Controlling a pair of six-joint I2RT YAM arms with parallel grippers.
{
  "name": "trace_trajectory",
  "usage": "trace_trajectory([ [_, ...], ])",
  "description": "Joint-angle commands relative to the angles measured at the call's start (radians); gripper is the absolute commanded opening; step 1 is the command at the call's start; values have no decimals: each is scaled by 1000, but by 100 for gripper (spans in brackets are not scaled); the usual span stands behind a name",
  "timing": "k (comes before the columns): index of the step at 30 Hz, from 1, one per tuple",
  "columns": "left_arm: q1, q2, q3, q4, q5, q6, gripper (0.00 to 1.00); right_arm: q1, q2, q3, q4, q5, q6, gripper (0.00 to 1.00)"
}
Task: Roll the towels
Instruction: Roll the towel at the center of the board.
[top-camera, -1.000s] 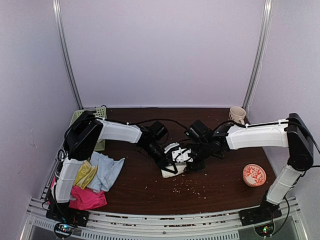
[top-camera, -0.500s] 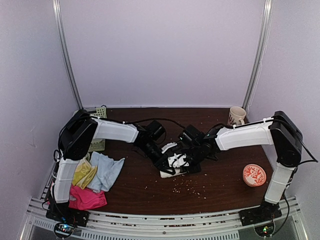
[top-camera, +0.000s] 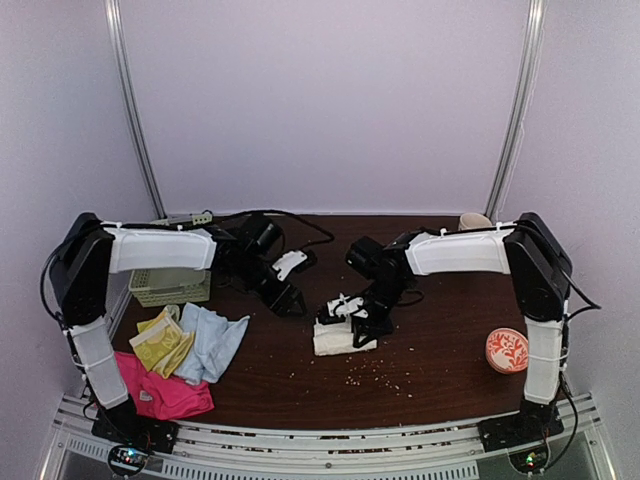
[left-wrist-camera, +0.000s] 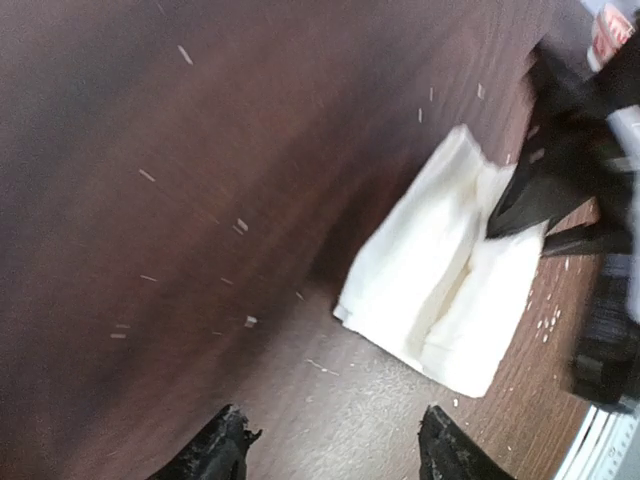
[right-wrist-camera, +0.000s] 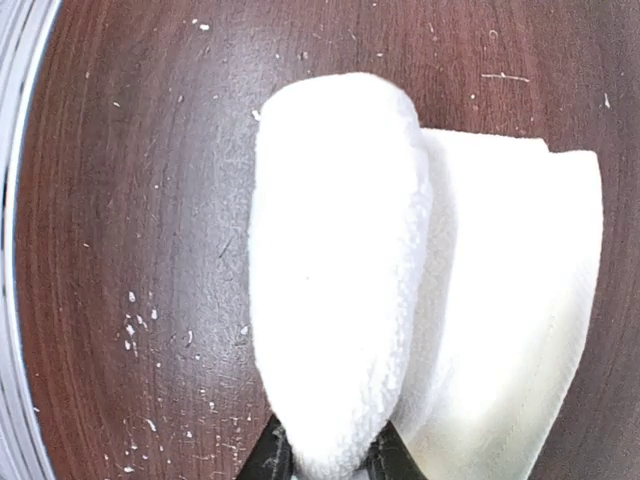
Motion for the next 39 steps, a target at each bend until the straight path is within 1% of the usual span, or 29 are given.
trace_trajectory([
  [1,-26,-171,-72,202,-204,1,60,-40,170,73,-226,-90,29,8],
  [4,-80,-274,-146,321,-275,66,61,-69,247,153,-297,-120,29,8],
  [6,-139,-324,-191,377,-277,157,62,-87,291,197,-334,-139,39,9],
  [7,-197,-339,-210,394,-272,230,62,-93,315,216,-348,-146,43,9],
  [8,-251,-343,-220,396,-284,304,61,-97,327,234,-360,-155,45,9],
  [10,-348,-312,-210,363,-369,417,62,-101,342,257,-372,-160,51,10],
  [12,-393,-239,-162,284,-432,459,62,-100,352,265,-378,-153,57,10],
  [14,-407,-162,-116,227,-464,463,61,-101,361,270,-385,-149,57,10],
  [15,-413,-125,-108,223,-482,467,61,-101,362,271,-388,-148,56,10],
  [17,-425,-88,-109,250,-528,476,62,-101,364,272,-391,-149,57,10],
  [21,-427,-23,-105,301,-565,494,62,-101,358,269,-388,-145,61,10],
  [25,-427,34,-109,400,-605,531,62,-101,354,272,-386,-145,61,10],
  [29,-427,102,-67,418,-583,547,61,-101,352,273,-389,-145,59,10],
  [31,-427,132,-55,409,-570,549,58,-101,347,272,-390,-145,57,10],
  [34,-427,178,-34,374,-590,538,53,-103,331,271,-392,-147,54,10],
  [39,-427,203,-19,339,-617,538,40,-103,292,265,-397,-156,44,13],
])
